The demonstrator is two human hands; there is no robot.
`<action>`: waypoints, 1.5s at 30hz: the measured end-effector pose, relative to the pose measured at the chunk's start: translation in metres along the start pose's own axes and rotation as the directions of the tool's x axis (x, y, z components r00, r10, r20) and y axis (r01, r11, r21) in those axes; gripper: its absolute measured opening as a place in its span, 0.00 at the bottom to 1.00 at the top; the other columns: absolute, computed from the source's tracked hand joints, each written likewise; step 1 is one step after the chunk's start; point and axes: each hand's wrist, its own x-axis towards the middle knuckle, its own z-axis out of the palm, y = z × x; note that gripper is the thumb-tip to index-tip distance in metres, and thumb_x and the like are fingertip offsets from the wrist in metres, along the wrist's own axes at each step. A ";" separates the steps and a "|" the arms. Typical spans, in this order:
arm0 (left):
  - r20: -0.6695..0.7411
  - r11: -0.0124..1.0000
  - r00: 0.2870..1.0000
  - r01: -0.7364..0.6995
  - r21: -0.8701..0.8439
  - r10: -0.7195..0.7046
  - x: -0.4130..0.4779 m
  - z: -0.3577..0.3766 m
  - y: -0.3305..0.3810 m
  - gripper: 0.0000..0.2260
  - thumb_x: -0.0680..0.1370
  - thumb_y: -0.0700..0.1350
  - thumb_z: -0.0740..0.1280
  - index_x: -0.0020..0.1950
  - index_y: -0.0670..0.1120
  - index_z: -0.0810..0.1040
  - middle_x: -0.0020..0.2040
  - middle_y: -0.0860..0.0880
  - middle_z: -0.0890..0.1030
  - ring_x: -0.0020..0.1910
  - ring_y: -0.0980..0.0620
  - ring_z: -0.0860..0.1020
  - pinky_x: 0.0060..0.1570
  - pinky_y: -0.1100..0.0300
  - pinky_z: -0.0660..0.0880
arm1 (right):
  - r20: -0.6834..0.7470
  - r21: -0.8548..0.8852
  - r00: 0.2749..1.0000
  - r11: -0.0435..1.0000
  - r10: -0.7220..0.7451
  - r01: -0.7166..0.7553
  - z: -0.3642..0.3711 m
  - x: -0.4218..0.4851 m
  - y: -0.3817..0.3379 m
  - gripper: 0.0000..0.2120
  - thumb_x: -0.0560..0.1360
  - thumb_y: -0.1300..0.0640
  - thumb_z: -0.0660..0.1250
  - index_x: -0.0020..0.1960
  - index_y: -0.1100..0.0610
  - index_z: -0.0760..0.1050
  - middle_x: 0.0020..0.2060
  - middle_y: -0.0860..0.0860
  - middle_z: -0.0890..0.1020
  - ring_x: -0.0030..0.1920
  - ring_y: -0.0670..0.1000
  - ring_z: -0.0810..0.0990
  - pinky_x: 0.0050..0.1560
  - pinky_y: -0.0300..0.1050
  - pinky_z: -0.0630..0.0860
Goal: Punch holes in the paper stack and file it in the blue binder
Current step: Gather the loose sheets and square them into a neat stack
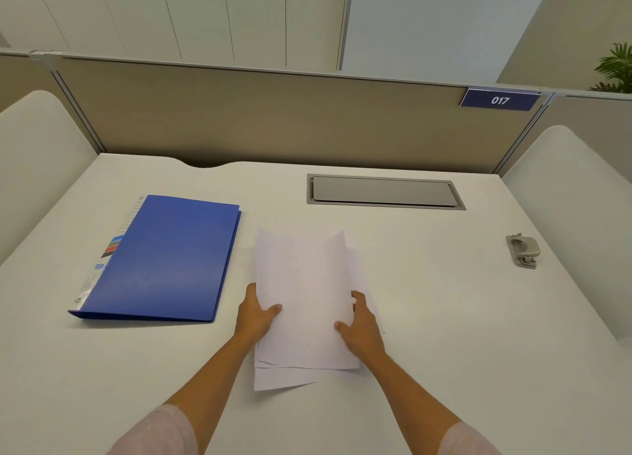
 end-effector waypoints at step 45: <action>-0.090 0.952 0.990 0.130 0.277 -0.109 -0.006 0.056 0.033 0.36 0.64 0.43 0.80 0.68 0.41 0.69 0.62 0.42 0.71 0.56 0.41 0.77 0.53 0.54 0.76 | -0.128 -0.348 0.973 0.910 0.191 -0.225 -0.010 0.011 0.000 0.60 0.54 0.44 0.82 0.72 0.55 0.47 0.64 0.56 0.60 0.62 0.58 0.69 0.59 0.52 0.73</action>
